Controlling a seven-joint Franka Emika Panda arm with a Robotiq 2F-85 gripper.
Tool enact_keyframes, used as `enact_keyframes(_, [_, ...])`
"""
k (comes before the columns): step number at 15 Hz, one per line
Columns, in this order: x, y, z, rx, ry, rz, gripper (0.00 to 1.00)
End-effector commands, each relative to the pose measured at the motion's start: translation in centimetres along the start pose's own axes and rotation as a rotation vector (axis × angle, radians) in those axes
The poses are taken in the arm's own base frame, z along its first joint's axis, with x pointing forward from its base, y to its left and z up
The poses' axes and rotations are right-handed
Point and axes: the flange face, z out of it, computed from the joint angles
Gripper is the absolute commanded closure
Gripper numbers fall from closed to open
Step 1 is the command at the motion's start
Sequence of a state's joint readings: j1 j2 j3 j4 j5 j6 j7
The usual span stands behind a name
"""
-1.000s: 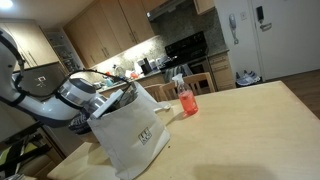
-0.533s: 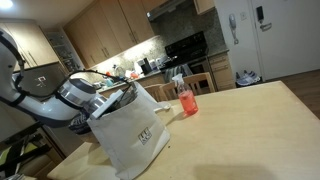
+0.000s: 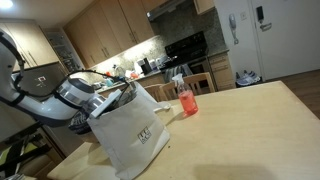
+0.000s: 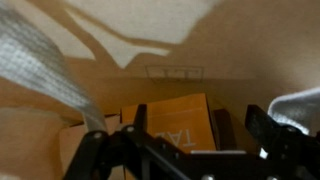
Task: Move the bag slightly forward, take out the TAZO box, and put it on the table
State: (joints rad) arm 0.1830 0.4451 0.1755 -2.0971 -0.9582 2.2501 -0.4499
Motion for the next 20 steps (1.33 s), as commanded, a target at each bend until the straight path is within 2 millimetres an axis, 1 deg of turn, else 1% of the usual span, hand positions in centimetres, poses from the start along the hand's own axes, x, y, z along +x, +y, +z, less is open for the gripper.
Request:
enact_keyframes(1, [0.5,0.3,-1.4,-0.010,-0.022,-0.025,0.00])
enact_keyframes(7, [0.5,0.2,-3.0,-0.019,-0.050,-0.015,0.00])
enact_keyframes(10, [0.5,0.3,-3.5,-0.021,-0.058,-0.010,0.00])
enact_keyframes(11, [1.0,0.2,-2.4,-0.017,-0.036,-0.016,0.00])
enact_keyframes(20, [0.9,0.2,-2.5,-0.019,-0.039,-0.015,0.00])
